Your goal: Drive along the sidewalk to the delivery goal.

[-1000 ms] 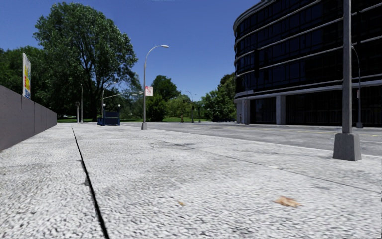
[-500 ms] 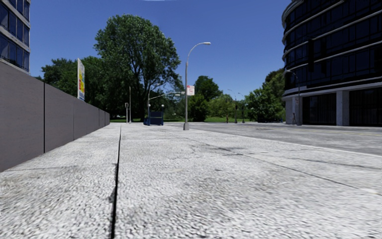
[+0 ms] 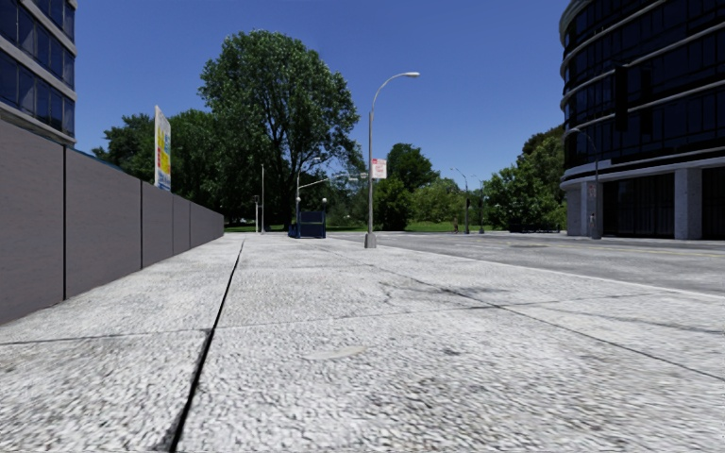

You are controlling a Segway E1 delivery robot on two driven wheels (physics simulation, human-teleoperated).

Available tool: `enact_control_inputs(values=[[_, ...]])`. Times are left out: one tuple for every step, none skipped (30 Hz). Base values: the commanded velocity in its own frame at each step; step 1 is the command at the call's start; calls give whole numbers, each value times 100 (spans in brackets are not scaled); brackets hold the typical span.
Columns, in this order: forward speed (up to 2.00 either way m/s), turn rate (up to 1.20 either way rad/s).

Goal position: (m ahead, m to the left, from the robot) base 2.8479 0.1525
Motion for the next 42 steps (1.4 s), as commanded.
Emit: enact_control_inputs(values=[[200,0],[200,0],[200,0],[200,0],[200,0],[200,0],[200,0],[200,0],[200,0],[200,0],[197,11],[195,12],[195,12],[193,14],[190,17],[188,20],[186,21],[186,21],[186,21],[185,21],[185,21],[185,21],[185,21],[185,21],[185,21],[185,21],[185,23],[185,23],[185,31],[185,34],[185,34],[185,35],[185,35],[185,35],[185,35],[184,35],[184,35],[184,35],[183,35],[183,35],[181,35],[181,35]])
